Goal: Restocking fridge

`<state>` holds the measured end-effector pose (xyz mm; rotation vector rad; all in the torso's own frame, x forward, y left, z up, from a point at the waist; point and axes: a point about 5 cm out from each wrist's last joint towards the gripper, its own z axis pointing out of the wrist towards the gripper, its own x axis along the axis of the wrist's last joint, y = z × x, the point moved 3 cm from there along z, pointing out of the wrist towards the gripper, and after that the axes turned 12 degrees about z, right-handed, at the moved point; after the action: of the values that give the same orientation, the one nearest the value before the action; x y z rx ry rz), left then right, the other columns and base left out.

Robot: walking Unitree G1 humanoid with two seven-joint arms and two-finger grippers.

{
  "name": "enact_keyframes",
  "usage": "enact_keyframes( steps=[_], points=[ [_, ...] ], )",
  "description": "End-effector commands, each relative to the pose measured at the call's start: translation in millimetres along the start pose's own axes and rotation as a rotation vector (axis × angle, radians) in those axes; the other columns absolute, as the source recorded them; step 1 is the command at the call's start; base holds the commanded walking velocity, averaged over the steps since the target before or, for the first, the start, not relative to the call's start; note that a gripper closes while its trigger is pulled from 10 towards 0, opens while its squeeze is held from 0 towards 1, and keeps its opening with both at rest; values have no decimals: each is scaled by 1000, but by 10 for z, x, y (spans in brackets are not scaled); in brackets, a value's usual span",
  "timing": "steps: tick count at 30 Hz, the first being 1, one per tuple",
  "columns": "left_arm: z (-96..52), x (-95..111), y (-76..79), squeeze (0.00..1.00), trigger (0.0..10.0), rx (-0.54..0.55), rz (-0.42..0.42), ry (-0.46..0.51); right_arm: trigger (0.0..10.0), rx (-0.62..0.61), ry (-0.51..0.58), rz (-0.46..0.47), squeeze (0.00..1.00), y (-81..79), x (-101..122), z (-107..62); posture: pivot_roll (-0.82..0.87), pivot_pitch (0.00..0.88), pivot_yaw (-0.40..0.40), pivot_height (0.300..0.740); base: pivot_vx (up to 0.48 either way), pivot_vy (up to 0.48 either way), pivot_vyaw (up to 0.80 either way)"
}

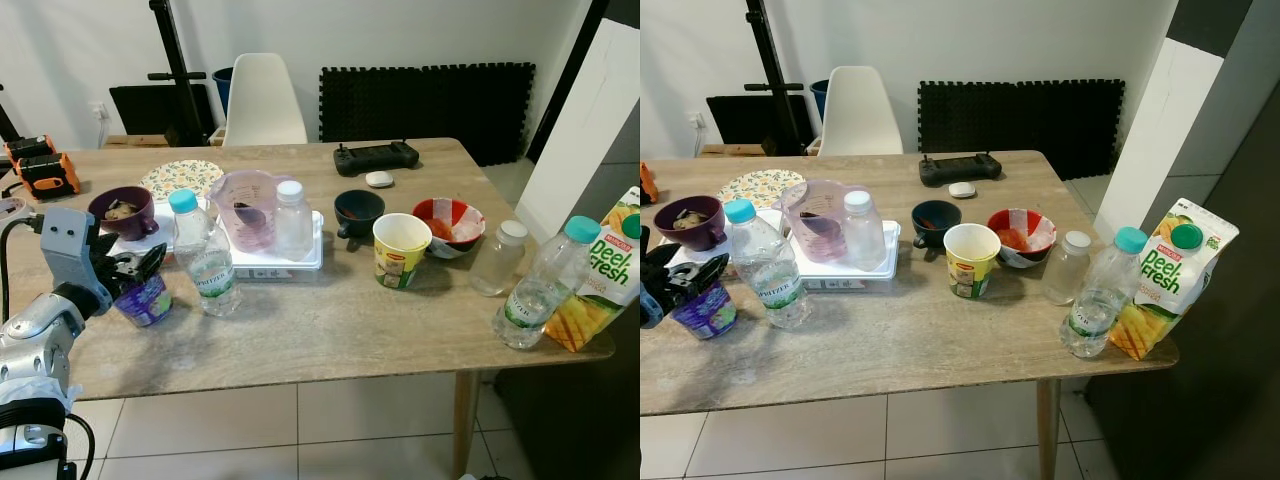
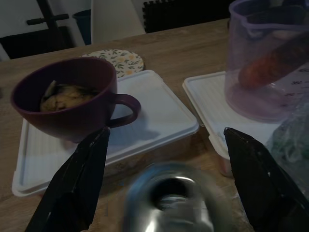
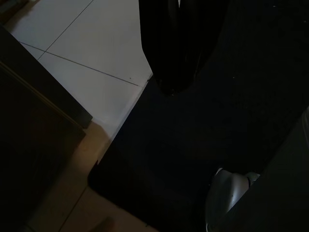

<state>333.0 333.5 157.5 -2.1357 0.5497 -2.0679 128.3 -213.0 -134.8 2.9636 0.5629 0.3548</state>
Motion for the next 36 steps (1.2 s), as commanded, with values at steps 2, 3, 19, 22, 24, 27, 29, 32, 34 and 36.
enact_keyframes(
  steps=[2, 3, 19, 22, 24, 27, 29, 32, 34, 36],
  points=[
    [25, -68, 120, 0, 10000, -53, 3, -20, 10000, 8, 2, 4, 0, -24, 5, 2, -70, 0, -7, 740, 0, 0, 0],
    [21, -70, 130, 0, 10000, -62, 10, -26, 10000, 8, 2, 5, 0, -23, 6, 2, -70, 0, -7, 740, 0, 0, 0],
    [-14, -188, 169, 0, 10000, -96, 37, -103, 10000, 7, 4, 9, 0, -19, 13, 2, -67, 0, -8, 740, 0, 0, 0],
    [-15, -192, 164, 0, 10000, -93, 38, -106, 10000, 7, 3, 9, 0, -19, 12, 2, -67, 0, -8, 740, 0, 0, 0],
    [-17, -197, 158, 0, 10000, -89, 39, -111, 10000, 7, 3, 9, 0, -19, 12, 2, -67, 0, -8, 740, 0, 0, 0],
    [-21, -216, 150, 0, 10000, -82, 37, -119, 10000, 7, 3, 10, 0, -17, 13, 2, -68, 0, -7, 740, 0, 0, 0],
    [-24, -237, 149, 0, 10000, -75, 30, -127, 10000, 7, 3, 11, 0, -16, 13, 1, -68, 0, -7, 740, 0, 0, 0],
    [-26, -281, 160, 0, 10000, -69, 19, -141, 10000, 6, 3, 12, 0, -14, 13, 1, -69, 0, -8, 740, 0, 0, 0],
    [-25, -298, 168, 0, 10000, -67, 10, -146, 10000, 6, 3, 12, 0, -13, 12, 1, -69, 0, -8, 740, 0, 0, 0],
    [-19, -321, 180, 0, 10000, -63, -1, -152, 10000, 6, 3, 12, 0, -13, 12, 1, -69, 0, -8, 740, 0, 0, 0]
  ],
)
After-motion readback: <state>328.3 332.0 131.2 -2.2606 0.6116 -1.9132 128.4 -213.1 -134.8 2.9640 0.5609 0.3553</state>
